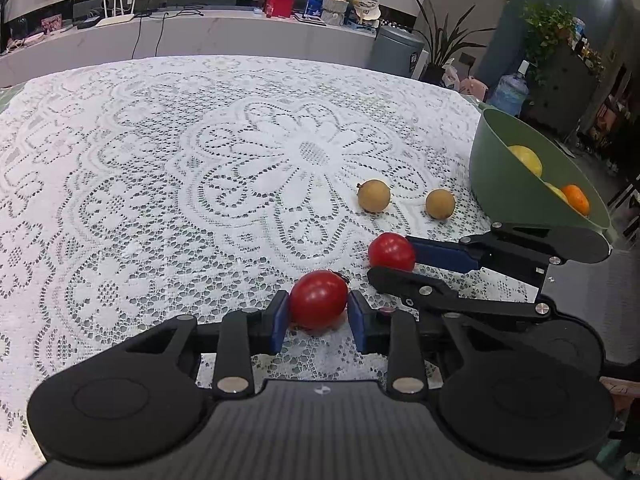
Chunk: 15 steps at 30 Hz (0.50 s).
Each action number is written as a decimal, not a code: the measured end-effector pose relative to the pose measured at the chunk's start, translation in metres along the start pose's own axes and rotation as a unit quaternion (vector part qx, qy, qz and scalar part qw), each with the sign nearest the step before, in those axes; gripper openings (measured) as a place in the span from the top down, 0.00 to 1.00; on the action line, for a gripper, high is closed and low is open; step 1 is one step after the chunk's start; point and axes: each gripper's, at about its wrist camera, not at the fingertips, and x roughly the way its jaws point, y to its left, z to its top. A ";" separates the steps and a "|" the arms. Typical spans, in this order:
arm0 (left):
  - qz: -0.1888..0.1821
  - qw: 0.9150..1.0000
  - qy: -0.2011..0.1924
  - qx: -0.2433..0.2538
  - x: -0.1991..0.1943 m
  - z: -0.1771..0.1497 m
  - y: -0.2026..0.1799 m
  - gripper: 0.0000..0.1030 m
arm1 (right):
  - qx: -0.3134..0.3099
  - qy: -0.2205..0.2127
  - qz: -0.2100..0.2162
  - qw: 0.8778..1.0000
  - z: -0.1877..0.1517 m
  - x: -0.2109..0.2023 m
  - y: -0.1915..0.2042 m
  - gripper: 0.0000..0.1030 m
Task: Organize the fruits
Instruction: 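Grasp a cherry tomato with the right tool while the left tool grasps another, then carry both cherry tomatoes over the green colander with both tools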
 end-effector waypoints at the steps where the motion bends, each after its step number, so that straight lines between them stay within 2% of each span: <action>1: 0.001 1.000 0.000 0.000 0.000 0.000 0.000 0.66 | 0.001 0.000 0.000 1.000 0.000 0.000 0.000 0.76; 15: 0.004 1.000 -0.013 -0.005 -0.009 0.003 -0.003 0.67 | 0.022 0.002 -0.014 1.000 0.002 -0.018 -0.005 0.76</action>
